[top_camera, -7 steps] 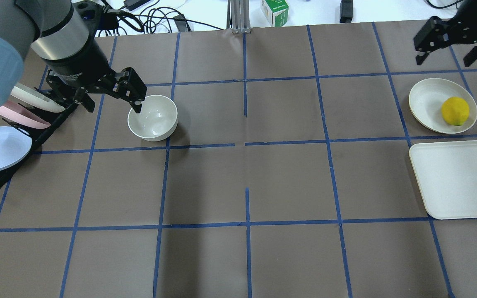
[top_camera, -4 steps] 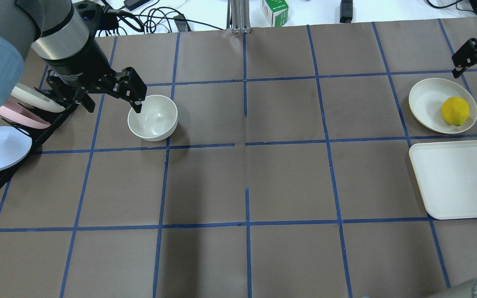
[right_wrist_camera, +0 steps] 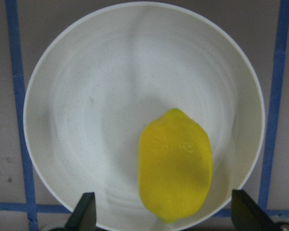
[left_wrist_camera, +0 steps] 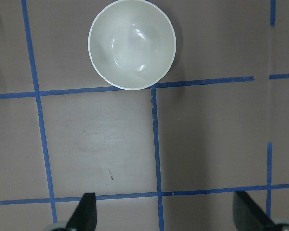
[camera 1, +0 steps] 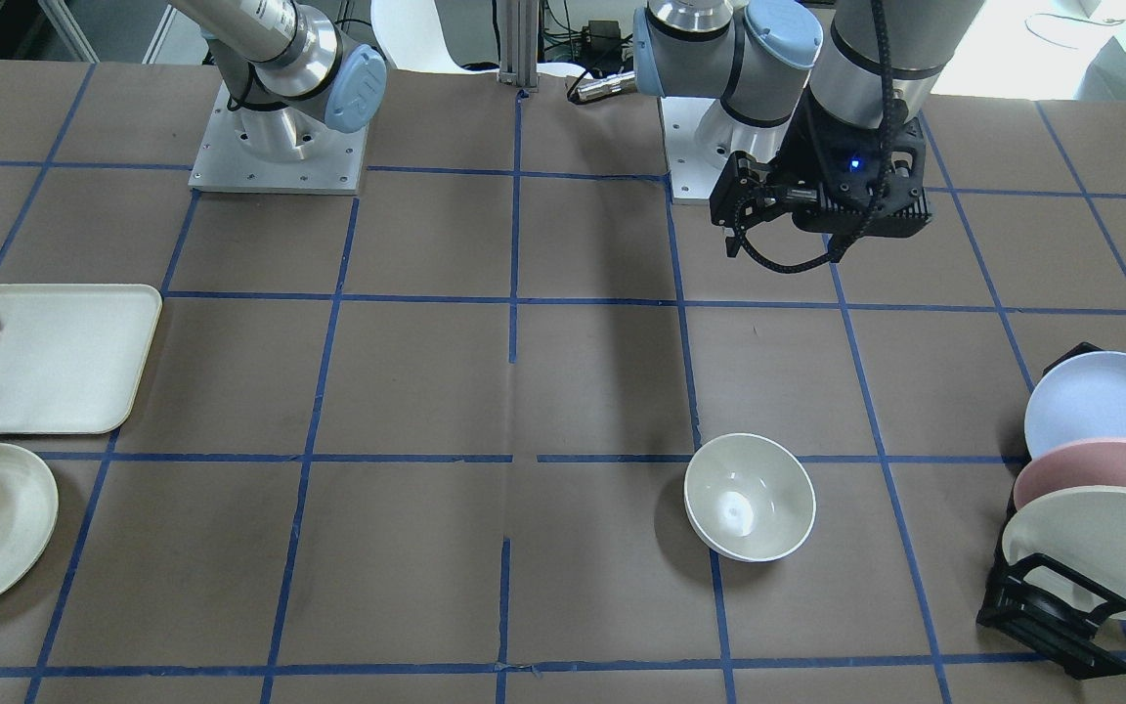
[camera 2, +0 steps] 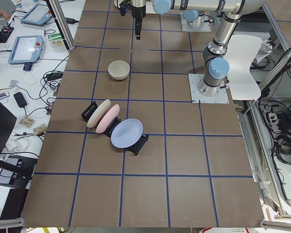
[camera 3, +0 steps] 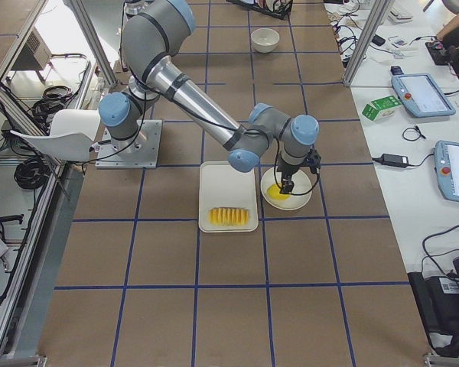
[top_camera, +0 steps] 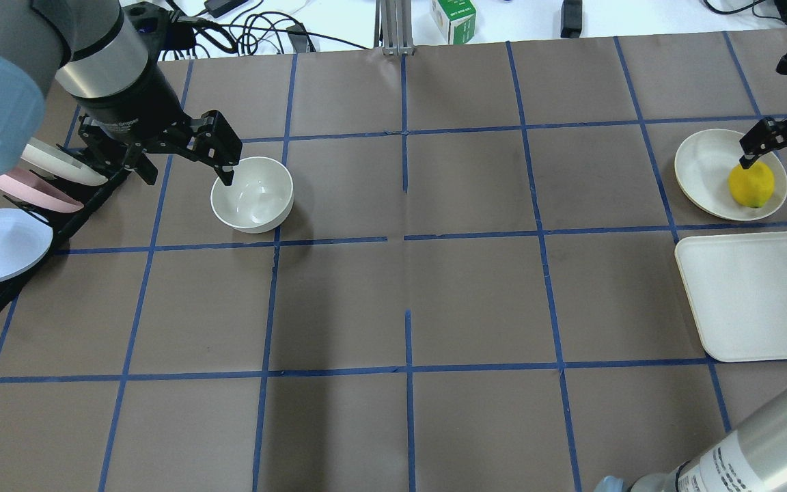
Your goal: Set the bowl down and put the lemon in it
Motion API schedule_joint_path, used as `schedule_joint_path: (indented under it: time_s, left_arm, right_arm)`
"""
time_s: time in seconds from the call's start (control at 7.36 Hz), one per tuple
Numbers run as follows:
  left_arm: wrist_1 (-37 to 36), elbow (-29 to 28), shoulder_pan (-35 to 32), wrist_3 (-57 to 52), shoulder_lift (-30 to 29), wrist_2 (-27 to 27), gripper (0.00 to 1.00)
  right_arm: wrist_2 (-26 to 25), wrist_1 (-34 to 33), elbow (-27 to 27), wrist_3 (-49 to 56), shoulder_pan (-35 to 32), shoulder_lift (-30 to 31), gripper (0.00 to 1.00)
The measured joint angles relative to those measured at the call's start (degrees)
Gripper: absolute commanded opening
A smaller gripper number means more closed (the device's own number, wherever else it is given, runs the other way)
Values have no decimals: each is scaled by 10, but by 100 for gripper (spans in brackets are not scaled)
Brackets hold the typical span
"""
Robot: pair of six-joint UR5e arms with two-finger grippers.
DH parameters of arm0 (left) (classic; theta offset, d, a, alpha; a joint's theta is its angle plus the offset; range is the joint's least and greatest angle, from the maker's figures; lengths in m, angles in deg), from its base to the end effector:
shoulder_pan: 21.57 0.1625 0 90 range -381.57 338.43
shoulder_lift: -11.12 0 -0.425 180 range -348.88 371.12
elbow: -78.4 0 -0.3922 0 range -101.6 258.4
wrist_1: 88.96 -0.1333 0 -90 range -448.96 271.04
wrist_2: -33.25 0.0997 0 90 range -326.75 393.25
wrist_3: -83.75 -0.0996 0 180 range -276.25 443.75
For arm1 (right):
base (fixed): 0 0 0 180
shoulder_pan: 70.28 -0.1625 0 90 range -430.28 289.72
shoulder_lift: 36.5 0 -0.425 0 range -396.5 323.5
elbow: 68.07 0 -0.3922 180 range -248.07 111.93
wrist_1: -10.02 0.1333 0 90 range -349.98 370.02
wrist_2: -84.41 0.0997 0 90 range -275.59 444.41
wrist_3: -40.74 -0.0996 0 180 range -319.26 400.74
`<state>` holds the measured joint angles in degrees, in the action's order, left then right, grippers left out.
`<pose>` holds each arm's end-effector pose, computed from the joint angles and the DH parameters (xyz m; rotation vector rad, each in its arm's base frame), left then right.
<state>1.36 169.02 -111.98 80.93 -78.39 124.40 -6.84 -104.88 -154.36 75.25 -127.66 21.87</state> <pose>-0.1348 -0.4865 0.4862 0.0881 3.1204 0.0129 -0.2474 -0.6297 0.2360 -0.0525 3.1290 0.0876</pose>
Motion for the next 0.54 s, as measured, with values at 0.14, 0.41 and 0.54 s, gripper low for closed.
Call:
schedule_joint_path:
  time_s: [0.14,0.41,0.54]
  left_arm:
    - [-1,0,0,0,0,1,100]
    - [-1,0,1,1,0,2,100]
    - [-1,0,1,0,0,2,100]
  right_arm:
    - [0,-12,0,2,0,-16,100]
    - [-1,-23,-1,5,1,-40,100]
    - [-1,-24,-1,6,1,-50,87]
